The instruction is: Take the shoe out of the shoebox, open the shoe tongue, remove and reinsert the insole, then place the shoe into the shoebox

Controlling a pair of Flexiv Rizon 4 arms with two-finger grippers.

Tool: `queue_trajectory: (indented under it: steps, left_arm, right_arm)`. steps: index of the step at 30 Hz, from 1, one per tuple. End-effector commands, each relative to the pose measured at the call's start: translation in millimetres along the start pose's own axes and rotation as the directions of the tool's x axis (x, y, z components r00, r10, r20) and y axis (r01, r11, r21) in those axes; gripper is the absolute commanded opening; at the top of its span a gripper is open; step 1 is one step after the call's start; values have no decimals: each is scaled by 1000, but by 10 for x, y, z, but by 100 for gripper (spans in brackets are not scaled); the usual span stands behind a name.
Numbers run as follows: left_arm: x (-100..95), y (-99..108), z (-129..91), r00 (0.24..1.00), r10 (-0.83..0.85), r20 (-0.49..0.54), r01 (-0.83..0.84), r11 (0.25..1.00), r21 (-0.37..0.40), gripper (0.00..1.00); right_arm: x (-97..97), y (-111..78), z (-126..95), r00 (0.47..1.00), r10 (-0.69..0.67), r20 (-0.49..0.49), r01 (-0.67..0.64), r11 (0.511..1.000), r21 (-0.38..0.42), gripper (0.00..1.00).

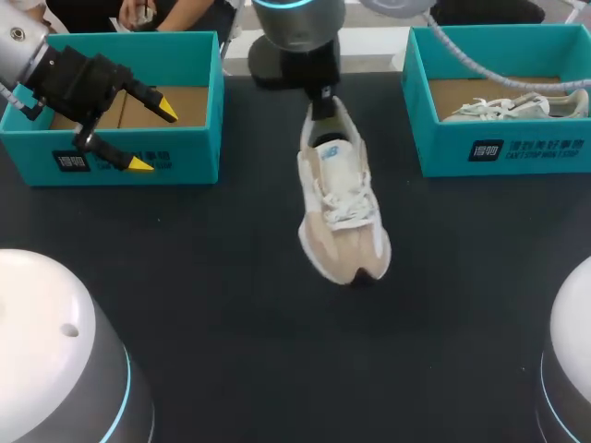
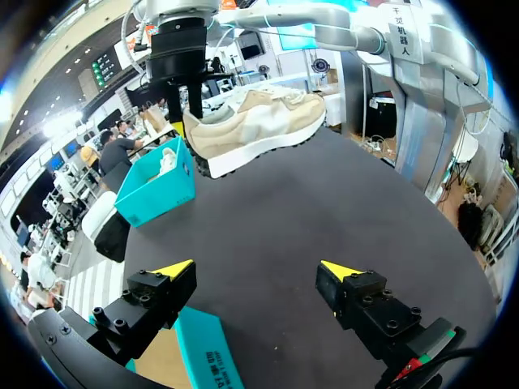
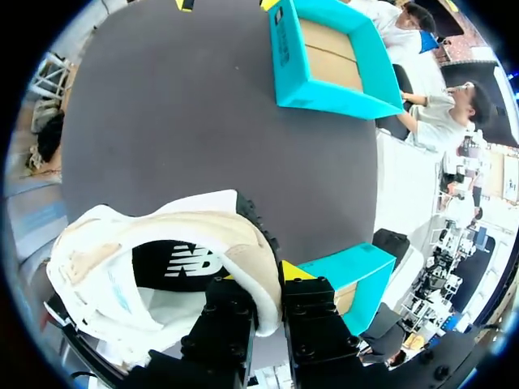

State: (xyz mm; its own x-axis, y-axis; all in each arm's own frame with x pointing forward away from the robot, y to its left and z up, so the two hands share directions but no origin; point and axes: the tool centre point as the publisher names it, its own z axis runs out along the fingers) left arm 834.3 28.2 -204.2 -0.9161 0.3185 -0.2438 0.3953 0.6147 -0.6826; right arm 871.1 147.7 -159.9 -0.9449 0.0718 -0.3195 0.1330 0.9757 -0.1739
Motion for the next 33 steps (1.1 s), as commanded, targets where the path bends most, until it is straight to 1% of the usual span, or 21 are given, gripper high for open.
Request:
queue_trajectory:
  steps: [1, 2, 3, 4, 5, 6, 7, 8, 9, 10, 11, 12, 13, 14, 15, 33]
  left_arm:
    - [4, -5, -2, 1000, -1, -1, 1, 1000, -4, 100]
    - [4, -5, -2, 1000, -1, -1, 1, 1000, -4, 100]
    - [4, -5, -2, 1000, -1, -1, 1, 1000, -4, 100]
    - [4, -5, -2, 1000, -1, -1, 1, 1000, -4, 100]
    - [4, -5, -2, 1000, -1, -1, 1, 1000, -4, 100]
    - [4, -5, -2, 1000, -1, -1, 1, 1000, -4, 100]
    - [4, -5, -2, 1000, -1, -1, 1, 1000, -4, 100]
    - [4, -5, -2, 1000, -1, -1, 1, 1000, -4, 100]
    - [4, -5, -2, 1000, -1, -1, 1, 1000, -4, 100]
    - [4, -5, -2, 1000, -1, -1, 1, 1000, -4, 100]
    - [4, -5, -2, 1000, -1, -1, 1, 1000, -4, 100]
    - [4, -5, -2, 1000, -1, -1, 1, 1000, -4, 100]
    - [4, -5, -2, 1000, -1, -1, 1, 1000, -4, 100]
    - [4, -5, -2, 1000, -1, -1, 1, 1000, -4, 100]
    - [4, -5, -2, 1000, -1, -1, 1, 1000, -4, 100]
    - [4, -5, -2, 1000, -1, -1, 1, 1000, -4, 100]
  right_arm:
    - [-254, -540, 111, 1000, -28, -10, 28, 998, -60, 0]
    - [-329, -621, 141, 998, -53, -24, 51, 997, -65, 0]
    - [-415, -741, 177, 997, -64, -34, 62, 996, -59, 0]
    - [-463, -798, 182, 997, -72, -28, 70, 995, -74, 0]
    - [-553, -916, 198, 997, -75, -33, 73, 995, -68, 0]
    - [-597, -978, 205, 996, -79, -31, 77, 995, -69, 0]
    - [-663, -1077, 223, 996, -89, -27, 86, 993, -87, 0]
    - [-723, -1184, 246, 996, -86, -34, 83, 994, -71, 0]
    - [-796, -1320, 281, 995, -89, -34, 86, 994, -73, 0]
    - [-813, -1349, 288, 995, -91, -34, 88, 993, -75, 0]
    - [-905, -1518, 322, 997, -72, -33, 70, 997, -41, 0]
    - [-942, -1584, 335, 997, -69, -25, 67, 996, -51, 0]
    - [-942, -1584, 335, 997, -69, -25, 67, 996, -51, 0]
    - [-1056, -1795, 394, 998, -60, -22, 58, 996, -63, 0]
    - [-1092, -1854, 409, 999, -53, -14, 52, 997, -58, 0]
    - [-1092, -1854, 409, 999, -53, -14, 52, 997, -58, 0]
